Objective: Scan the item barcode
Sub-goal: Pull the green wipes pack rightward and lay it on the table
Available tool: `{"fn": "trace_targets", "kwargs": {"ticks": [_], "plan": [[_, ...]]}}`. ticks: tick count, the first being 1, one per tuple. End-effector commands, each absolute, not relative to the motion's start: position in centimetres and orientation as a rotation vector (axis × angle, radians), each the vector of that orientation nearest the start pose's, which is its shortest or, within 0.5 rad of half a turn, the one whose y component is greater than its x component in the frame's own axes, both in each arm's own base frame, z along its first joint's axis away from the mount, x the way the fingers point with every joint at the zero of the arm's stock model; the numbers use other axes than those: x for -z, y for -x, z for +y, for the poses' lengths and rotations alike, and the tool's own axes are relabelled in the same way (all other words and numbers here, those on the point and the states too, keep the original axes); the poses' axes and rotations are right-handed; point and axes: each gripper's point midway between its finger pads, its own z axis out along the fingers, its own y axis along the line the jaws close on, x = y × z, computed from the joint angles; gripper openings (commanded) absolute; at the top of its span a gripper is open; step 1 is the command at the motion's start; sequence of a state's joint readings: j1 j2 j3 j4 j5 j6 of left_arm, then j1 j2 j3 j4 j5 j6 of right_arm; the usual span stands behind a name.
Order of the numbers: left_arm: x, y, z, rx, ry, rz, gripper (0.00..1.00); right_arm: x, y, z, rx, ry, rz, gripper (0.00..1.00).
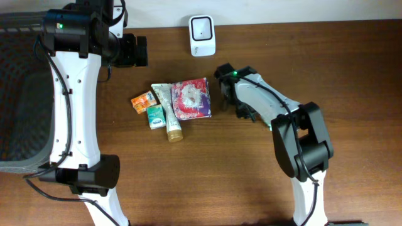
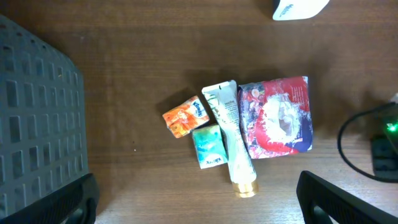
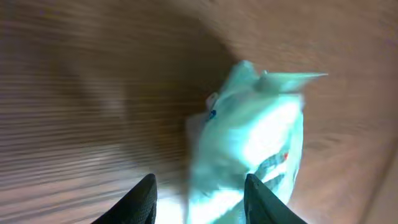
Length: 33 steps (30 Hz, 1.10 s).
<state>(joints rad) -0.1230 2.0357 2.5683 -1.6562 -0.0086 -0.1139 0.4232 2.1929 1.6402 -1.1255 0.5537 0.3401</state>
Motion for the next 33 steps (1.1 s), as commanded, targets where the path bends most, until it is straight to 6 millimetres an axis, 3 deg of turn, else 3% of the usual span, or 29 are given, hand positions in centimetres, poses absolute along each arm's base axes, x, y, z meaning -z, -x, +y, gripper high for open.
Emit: {"fn": "trace_targets", "kwargs": {"ticks": [1, 3, 4, 6, 10, 13, 14, 16, 18, 23, 29, 31, 33], "plan": [[-30.3, -42.3, -4.9, 0.053, 0.002, 2.697, 0.99, -3.4, -39.5, 11.5, 0.648, 0.189, 2.951, 0.42], [-30.3, -42.3, -4.9, 0.053, 0.002, 2.697, 0.99, -3.4, -39.2, 12.5, 0.570, 0.198, 2.987, 0.43], [-30.3, -42.3, -4.9, 0.053, 0.002, 2.696, 0.99, -3.5, -38.9, 13.9, 0.449, 0.269, 3.035, 0.43], [-30.3, -42.3, -4.9, 0.053, 0.002, 2.697, 0.99, -4.9, -39.4, 13.7, 0.451, 0.265, 3.028, 0.46], [-30.3, -42.3, -4.9, 0.053, 0.002, 2.696, 0.99, -9.1, -42.2, 11.0, 0.333, 0.086, 3.022, 0.55], [-30.3, -42.3, -4.9, 0.053, 0.002, 2.697, 0.99, -9.4, -43.2, 9.0, -0.080, -0.002, 3.093, 0.60], [-30.3, -42.3, -4.9, 0.053, 0.002, 2.697, 0.99, -9.3, -43.2, 8.4, -0.182, -0.021, 3.106, 0.60], [-30.3, -42.3, -4.9, 0.053, 0.002, 2.697, 0.99, -8.9, -42.8, 6.1, -0.369, -0.133, 3.130, 0.26], [-30.3, -42.3, -4.9, 0.053, 0.002, 2.697, 0.99, -8.3, -42.2, 4.9, -0.442, -0.211, 3.146, 0.04], [-30.3, -42.3, -4.9, 0.053, 0.002, 2.697, 0.99, -6.4, -41.4, 5.6, -0.439, -0.194, 3.176, 0.04], [-30.3, -42.3, -4.9, 0.053, 0.002, 2.697, 0.99, -0.4, -38.9, 7.3, -0.439, -0.192, 3.225, 0.04], [-30.3, -42.3, -4.9, 0.053, 0.002, 2.697, 0.99, -0.3, -38.3, 8.5, -0.493, -0.166, 3.238, 0.04], [-30.3, -42.3, -4.9, 0.053, 0.002, 2.697, 0.99, -1.3, -38.5, 10.1, -0.518, -0.112, 3.233, 0.04]]}}
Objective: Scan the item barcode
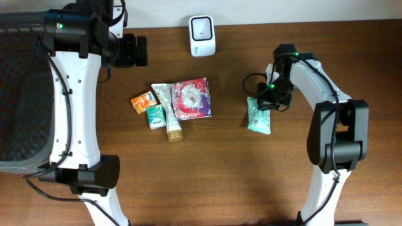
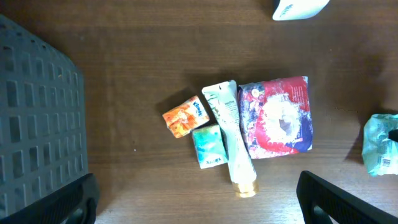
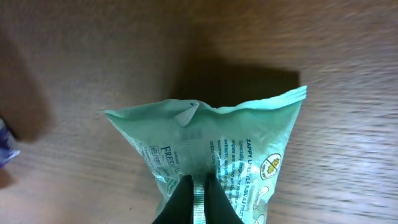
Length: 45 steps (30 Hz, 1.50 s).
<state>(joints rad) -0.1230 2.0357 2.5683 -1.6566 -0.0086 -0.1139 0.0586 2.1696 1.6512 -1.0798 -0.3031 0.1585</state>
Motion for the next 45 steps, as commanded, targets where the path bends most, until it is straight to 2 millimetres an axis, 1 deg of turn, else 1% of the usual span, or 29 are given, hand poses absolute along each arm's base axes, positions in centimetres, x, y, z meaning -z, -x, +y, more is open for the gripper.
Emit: {"fn": "trace_targets", "kwargs": {"ticks": [1, 2, 3, 4, 5, 6, 7, 8, 9, 10, 11, 15, 16, 17, 18, 19, 20, 22, 24, 26, 29, 32, 35, 36, 37, 39, 40, 42, 45], "plan": [[-30.3, -42.3, -4.9, 0.053, 0.002, 2.697, 0.99, -2.1, -38.6, 10.8, -0.516, -0.085, 3.234, 0.04], [-30.3, -42.3, -4.9, 0.053, 0.002, 2.697, 0.99, -3.2, -38.8, 11.2, -0.503, -0.063, 3.236, 0.04], [-30.3, -42.3, -4.9, 0.053, 0.002, 2.697, 0.99, -4.4, -39.0, 11.2, -0.472, -0.051, 3.240, 0.04], [-30.3, -42.3, -4.9, 0.053, 0.002, 2.697, 0.99, -6.1, -39.2, 10.9, -0.427, -0.044, 3.249, 0.04], [-30.3, -42.3, -4.9, 0.053, 0.002, 2.697, 0.99, -7.5, -38.8, 10.4, -0.376, -0.044, 3.272, 0.04], [-30.3, -42.3, -4.9, 0.053, 0.002, 2.697, 0.99, -8.3, -38.1, 9.8, -0.319, -0.047, 3.307, 0.04], [-30.3, -42.3, -4.9, 0.053, 0.002, 2.697, 0.99, -8.5, -37.2, 9.3, -0.277, -0.052, 3.346, 0.05], [-30.3, -42.3, -4.9, 0.053, 0.002, 2.697, 0.99, -8.5, -36.4, 8.9, -0.248, -0.055, 3.384, 0.05], [-30.3, -42.3, -4.9, 0.053, 0.002, 2.697, 0.99, -8.1, -35.6, 8.9, -0.234, -0.056, 3.417, 0.08], [-30.3, -42.3, -4.9, 0.053, 0.002, 2.697, 0.99, -7.8, -35.0, 8.9, -0.223, -0.051, 3.438, 0.08], [-30.3, -42.3, -4.9, 0.052, 0.002, 2.696, 0.99, -7.1, -34.4, 9.1, -0.216, -0.040, 3.459, 0.09], [-30.3, -42.3, -4.9, 0.053, 0.002, 2.697, 0.99, -3.7, -34.1, 10.5, -0.211, 0.014, 3.439, 0.09], [-30.3, -42.3, -4.9, 0.052, 0.002, 2.696, 0.99, -2.8, -34.2, 11.0, -0.207, -0.039, 3.426, 0.09], [-30.3, -42.3, -4.9, 0.053, 0.002, 2.697, 0.99, -2.0, -34.2, 11.5, -0.223, -0.064, 3.412, 0.08], [-30.3, -42.3, -4.9, 0.053, 0.002, 2.697, 0.99, -1.4, -34.3, 12.0, -0.243, -0.044, 3.397, 0.04], [-30.3, -42.3, -4.9, 0.053, 0.002, 2.697, 0.99, -1.2, -34.4, 12.4, -0.255, -0.045, 3.391, 0.04], [-30.3, -42.3, -4.9, 0.053, 0.002, 2.697, 0.99, -1.4, -34.4, 12.9, -0.280, -0.085, 3.389, 0.04], [-30.3, -42.3, -4.9, 0.053, 0.002, 2.697, 0.99, -2.4, -34.9, 14.0, -0.369, -0.085, 3.374, 0.04], [-30.3, -42.3, -4.8, 0.052, 0.003, 2.696, 0.99, -4.2, -36.1, 15.2, -0.475, -0.081, 3.334, 0.04], [-30.3, -42.3, -4.9, 0.053, 0.003, 2.696, 0.99, -5.4, -37.0, 15.5, -0.489, -0.071, 3.306, 0.04], [-30.3, -42.3, -4.9, 0.053, 0.001, 2.697, 0.99, -6.2, -37.1, 15.2, -0.469, -0.058, 3.307, 0.05], [-30.3, -42.3, -4.9, 0.053, 0.001, 2.697, 0.99, -6.0, -36.6, 13.8, -0.356, -0.064, 3.336, 0.05], [-30.3, -42.3, -4.9, 0.053, 0.002, 2.697, 0.99, -6.0, -36.8, 13.8, -0.342, -0.060, 3.330, 0.08], [-30.3, -42.3, -4.9, 0.053, 0.002, 2.697, 0.99, -5.9, -37.2, 13.9, -0.347, -0.057, 3.312, 0.08], [-30.3, -42.3, -4.9, 0.053, 0.002, 2.697, 0.99, -5.8, -37.4, 13.9, -0.349, -0.053, 3.302, 0.04], [-30.3, -42.3, -4.9, 0.053, 0.002, 2.697, 0.99, -5.5, -37.3, 13.3, -0.288, -0.052, 3.307, 0.04], [-30.3, -42.3, -4.9, 0.053, 0.002, 2.697, 0.99, -5.1, -37.1, 12.8, -0.251, -0.052, 3.316, 0.04], [-30.3, -42.3, -4.9, 0.052, 0.002, 2.696, 0.99, -3.9, -36.4, 12.7, -0.245, -0.056, 3.335, 0.04], [-30.3, -42.3, -4.9, 0.053, 0.002, 2.697, 0.99, -1.9, -36.5, 12.8, -0.260, -0.063, 3.313, 0.04]]}}
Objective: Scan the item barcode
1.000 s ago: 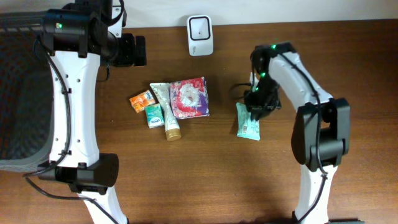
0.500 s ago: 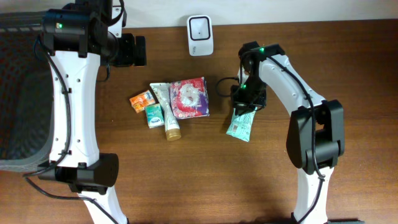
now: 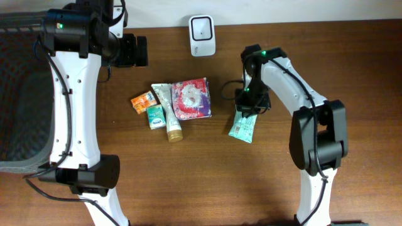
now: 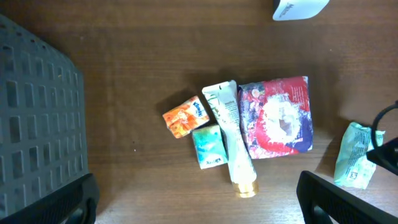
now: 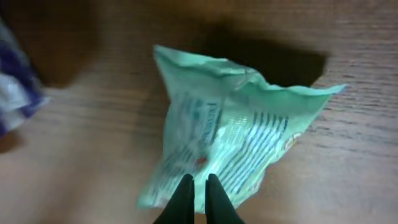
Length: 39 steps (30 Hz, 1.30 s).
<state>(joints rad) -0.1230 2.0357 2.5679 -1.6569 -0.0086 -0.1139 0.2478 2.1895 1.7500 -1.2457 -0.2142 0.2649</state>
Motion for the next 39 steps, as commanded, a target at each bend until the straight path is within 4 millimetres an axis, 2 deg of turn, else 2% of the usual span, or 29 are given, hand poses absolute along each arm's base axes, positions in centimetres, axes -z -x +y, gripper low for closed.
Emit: {"fn": "trace_targets", "kwargs": {"ticks": [1, 3, 4, 7, 9, 13, 15, 16, 17, 19, 22, 23, 24, 26, 27, 30, 32, 35, 36, 39], "plan": [[-30.3, -42.3, -4.9, 0.053, 0.002, 2.697, 0.99, -1.0, -36.4, 12.8, -0.259, -0.090, 3.308, 0.04], [-30.3, -42.3, -4.9, 0.053, 0.002, 2.697, 0.99, 1.1, -37.1, 13.3, -0.311, -0.102, 3.248, 0.04], [-30.3, -42.3, -4.9, 0.053, 0.002, 2.697, 0.99, 1.2, -37.4, 14.3, -0.401, -0.097, 3.226, 0.04], [-30.3, -42.3, -4.9, 0.053, 0.002, 2.697, 0.99, -0.9, -38.9, 17.3, -0.662, -0.057, 3.152, 0.04], [-30.3, -42.3, -4.9, 0.053, 0.002, 2.697, 0.99, -2.0, -39.5, 18.1, -0.695, -0.019, 3.130, 0.04], [-30.3, -42.3, -4.9, 0.053, 0.002, 2.697, 0.99, -6.1, -37.9, 17.4, -0.659, 0.021, 3.224, 0.04], [-30.3, -42.3, -4.9, 0.053, 0.002, 2.697, 0.99, -7.9, -36.9, 15.4, -0.474, 0.011, 3.282, 0.04], [-30.3, -42.3, -5.0, 0.054, -0.002, 2.697, 0.99, -8.3, -35.5, 13.9, -0.344, 0.004, 3.346, 0.04], [-30.3, -42.3, -5.0, 0.054, -0.002, 2.697, 0.99, -8.4, -34.1, 12.8, -0.246, -0.001, 3.412, 0.04], [-30.3, -42.3, -5.0, 0.053, 0.000, 2.697, 0.99, -7.9, -32.2, 12.2, -0.189, -0.005, 3.489, 0.04], [-30.3, -42.3, -5.0, 0.053, -0.001, 2.697, 0.99, -5.9, -32.2, 12.6, -0.192, 0.017, 3.476, 0.04], [-30.3, -42.3, -5.0, 0.053, -0.001, 2.697, 0.99, -4.4, -32.2, 13.0, -0.195, 0.038, 3.462, 0.06], [-30.3, -42.3, -5.0, 0.053, -0.001, 2.697, 0.99, -3.8, -32.2, 13.1, -0.196, 0.040, 3.455, 0.09], [-30.3, -42.3, -5.0, 0.053, -0.001, 2.697, 0.99, -2.3, -32.5, 13.5, -0.217, 0.053, 3.422, 0.10], [-30.3, -42.3, -5.0, 0.054, -0.002, 2.697, 0.99, -1.5, -33.3, 13.7, -0.232, 0.059, 3.381, 0.04], [-30.3, -42.3, -5.0, 0.053, -0.001, 2.697, 0.99, -1.2, -34.4, 14.9, -0.322, 0.072, 3.326, 0.04], [-30.3, -42.3, -4.9, 0.053, 0.002, 2.697, 0.99, -2.4, -35.2, 15.1, -0.328, 0.074, 3.307, 0.04], [-30.3, -42.3, -5.0, 0.054, -0.002, 2.697, 0.99, -6.4, -38.1, 15.4, -0.303, 0.116, 3.216, 0.04], [-30.3, -42.3, -5.0, 0.054, -0.002, 2.697, 0.99, -7.2, -38.6, 15.4, -0.292, 0.148, 3.193, 0.04], [-30.3, -42.3, -5.0, 0.054, -0.002, 2.697, 0.99, -7.7, -38.7, 14.3, -0.189, 0.150, 3.195, 0.05]]}}
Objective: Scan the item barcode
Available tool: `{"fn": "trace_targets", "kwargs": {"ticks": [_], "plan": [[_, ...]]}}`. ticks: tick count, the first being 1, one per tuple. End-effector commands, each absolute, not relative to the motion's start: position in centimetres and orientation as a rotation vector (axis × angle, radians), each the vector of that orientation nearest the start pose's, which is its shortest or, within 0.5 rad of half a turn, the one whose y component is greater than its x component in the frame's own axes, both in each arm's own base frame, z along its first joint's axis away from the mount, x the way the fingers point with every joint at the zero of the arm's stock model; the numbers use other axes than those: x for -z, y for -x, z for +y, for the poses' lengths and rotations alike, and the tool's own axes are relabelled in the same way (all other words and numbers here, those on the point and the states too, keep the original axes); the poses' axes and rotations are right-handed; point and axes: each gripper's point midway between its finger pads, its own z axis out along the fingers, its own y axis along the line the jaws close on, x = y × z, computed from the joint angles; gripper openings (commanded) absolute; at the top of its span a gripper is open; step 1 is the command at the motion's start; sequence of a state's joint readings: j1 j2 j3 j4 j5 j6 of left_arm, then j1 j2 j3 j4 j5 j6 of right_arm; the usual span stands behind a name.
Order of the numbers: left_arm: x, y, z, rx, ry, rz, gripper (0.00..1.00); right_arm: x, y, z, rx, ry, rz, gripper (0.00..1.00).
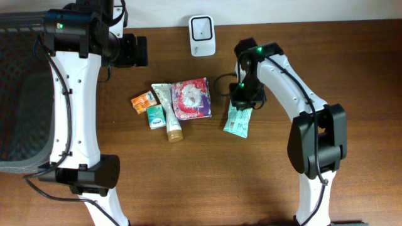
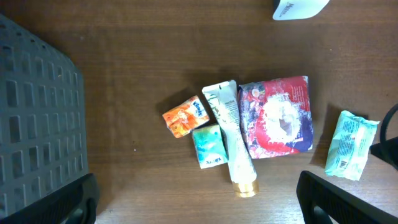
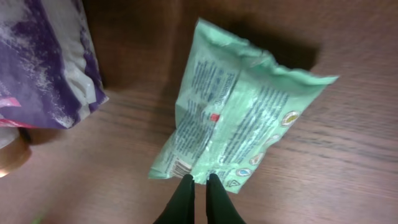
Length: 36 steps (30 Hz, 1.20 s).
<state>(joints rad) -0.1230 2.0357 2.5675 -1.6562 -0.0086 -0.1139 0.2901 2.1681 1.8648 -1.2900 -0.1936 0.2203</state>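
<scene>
A pale green packet (image 3: 239, 118) with printed text and a barcode (image 3: 182, 168) near its lower corner hangs by one edge from my right gripper (image 3: 199, 182), which is shut on it. Seen from overhead, the green packet (image 1: 239, 121) is just right of the item pile, below my right gripper (image 1: 243, 95). The white scanner (image 1: 202, 35) stands at the table's back edge. My left gripper (image 1: 139, 50) is high at the back left, open (image 2: 199, 196) and holding nothing.
The pile holds a red and purple packet (image 1: 191, 98), a white tube with a gold cap (image 1: 168, 114), a small orange box (image 1: 143, 101) and a small teal box (image 1: 155, 116). A grey mesh basket (image 1: 16, 100) fills the left side.
My right gripper, still shut on the green packet, has shifted slightly left and back, closer to the pile. The packet has turned, and its barcode corner now shows. The left arm has not moved.
My right gripper was open around the green packet just right of the pile. Then it was shut on the packet farther right on the table. Then it held the packet back toward the pile, and now holds it beside the red and purple packet.
</scene>
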Motion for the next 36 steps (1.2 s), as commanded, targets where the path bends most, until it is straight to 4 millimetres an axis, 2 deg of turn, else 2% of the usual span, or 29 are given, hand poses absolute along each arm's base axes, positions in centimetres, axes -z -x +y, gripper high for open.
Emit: {"fn": "trace_targets", "kwargs": {"ticks": [1, 6, 9, 12, 15, 18, 20, 22, 23, 26, 30, 32, 36], "plan": [[-30.3, -42.3, -5.0, 0.054, -0.002, 2.697, 0.99, -7.5, -38.3, 14.1, -0.182, 0.147, 3.214, 0.05], [-30.3, -42.3, -5.0, 0.054, -0.002, 2.696, 0.99, -4.8, -34.9, 13.5, -0.157, 0.098, 3.347, 0.05], [-30.3, -42.3, -5.0, 0.054, -0.002, 2.697, 0.99, -2.7, -34.4, 13.4, -0.162, 0.097, 3.348, 0.04], [-30.3, -42.3, -5.0, 0.054, -0.002, 2.697, 0.99, -1.0, -37.0, 14.3, -0.217, 0.111, 3.221, 0.04], [-30.3, -42.3, -5.0, 0.054, -0.002, 2.697, 0.99, -1.1, -39.9, 15.6, -0.300, 0.148, 3.092, 0.04], [-30.3, -42.3, -5.0, 0.054, -0.002, 2.697, 0.99, -1.3, -40.8, 15.8, -0.304, 0.183, 3.052, 0.04], [-30.3, -42.3, -5.0, 0.054, -0.002, 2.697, 0.99, -2.2, -40.5, 15.6, -0.297, 0.179, 3.075, 0.04], [-30.3, -42.3, -5.0, 0.054, -0.002, 2.697, 0.99, -3.9, -40.5, 15.6, -0.292, 0.177, 3.092, 0.04], [-30.3, -42.3, -5.0, 0.054, -0.002, 2.697, 0.99, -5.2, -40.8, 15.7, -0.294, 0.169, 3.091, 0.04], [-30.3, -42.3, -5.0, 0.054, -0.002, 2.697, 0.99, -6.3, -42.4, 16.3, -0.320, 0.038, 3.038, 0.04], [-30.3, -42.3, -5.0, 0.053, -0.001, 2.697, 0.99, -5.6, -45.2, 17.1, -0.375, -0.151, 2.924, 0.04], [-30.3, -42.3, -5.0, 0.054, -0.002, 2.697, 0.99, -5.2, -45.8, 17.3, -0.385, -0.152, 2.893, 0.04], [-30.3, -42.3, -5.0, 0.054, -0.002, 2.697, 0.99, -2.7, -45.6, 17.5, -0.378, -0.146, 2.912, 0.04]]}}
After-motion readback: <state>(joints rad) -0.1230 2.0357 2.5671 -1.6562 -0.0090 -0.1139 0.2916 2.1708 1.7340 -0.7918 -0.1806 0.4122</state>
